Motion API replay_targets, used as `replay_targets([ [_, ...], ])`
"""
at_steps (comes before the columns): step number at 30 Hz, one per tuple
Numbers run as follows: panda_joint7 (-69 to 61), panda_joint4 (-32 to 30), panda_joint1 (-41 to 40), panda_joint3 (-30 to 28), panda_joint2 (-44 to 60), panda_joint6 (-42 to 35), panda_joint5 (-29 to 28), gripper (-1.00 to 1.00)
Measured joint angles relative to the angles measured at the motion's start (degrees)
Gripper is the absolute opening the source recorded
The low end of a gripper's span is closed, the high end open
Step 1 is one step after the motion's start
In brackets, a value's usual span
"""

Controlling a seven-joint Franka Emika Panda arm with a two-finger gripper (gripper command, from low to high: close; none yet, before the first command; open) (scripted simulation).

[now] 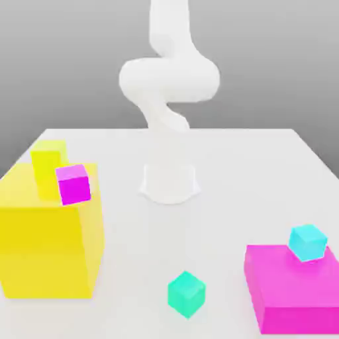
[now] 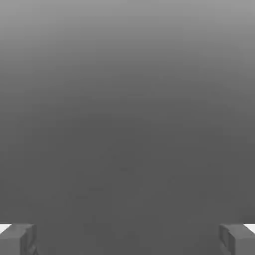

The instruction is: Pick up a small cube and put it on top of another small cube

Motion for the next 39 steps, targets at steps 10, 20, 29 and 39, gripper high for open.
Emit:
replay_targets([
  [10, -17.81, -8.49, 5.76, -3.80, 21.11, 11.30, 0.86, 0.00],
  [20, -35.82, -16.83, 8.88, -4.75, 41.90, 22.40, 2.41, 0.00],
  [29, -42.24, -16.91, 6.48, -1.56, 59.80, 35.38, 4.64, -1.00],
  [39, -41.39, -17.86, 7.14, -2.49, 54.73, 31.17, 3.44, -1.00],
])
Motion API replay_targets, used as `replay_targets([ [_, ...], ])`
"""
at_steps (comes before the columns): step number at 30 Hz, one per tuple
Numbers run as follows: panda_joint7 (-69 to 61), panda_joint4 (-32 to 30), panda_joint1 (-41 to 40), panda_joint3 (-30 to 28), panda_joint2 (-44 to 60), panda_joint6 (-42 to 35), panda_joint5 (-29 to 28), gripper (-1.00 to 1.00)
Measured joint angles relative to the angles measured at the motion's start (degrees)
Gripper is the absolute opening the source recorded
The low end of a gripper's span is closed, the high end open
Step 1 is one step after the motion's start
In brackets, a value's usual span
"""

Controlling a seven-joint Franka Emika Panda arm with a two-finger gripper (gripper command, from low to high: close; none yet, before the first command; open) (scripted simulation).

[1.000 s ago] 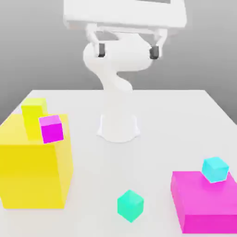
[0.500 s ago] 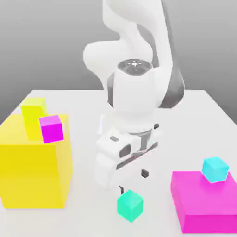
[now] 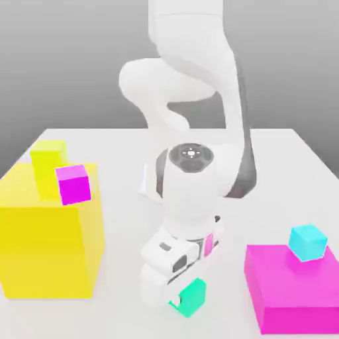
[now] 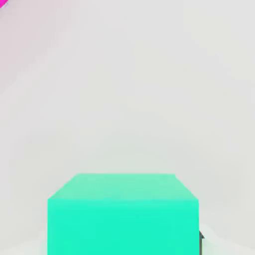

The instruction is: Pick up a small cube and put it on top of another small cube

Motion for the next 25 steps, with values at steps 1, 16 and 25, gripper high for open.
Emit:
replay_targets([
  [1, 0.44, -0.37, 0.17, -0.29, -1.99, -1.61, -0.57, -1.00],
  [16, 32.35, 4.78, 18.19, 10.84, -19.99, -24.54, -0.74, -1.00],
  [25, 39.53, 4.07, 20.35, 12.46, -14.28, -18.26, -3.36, 1.00],
])
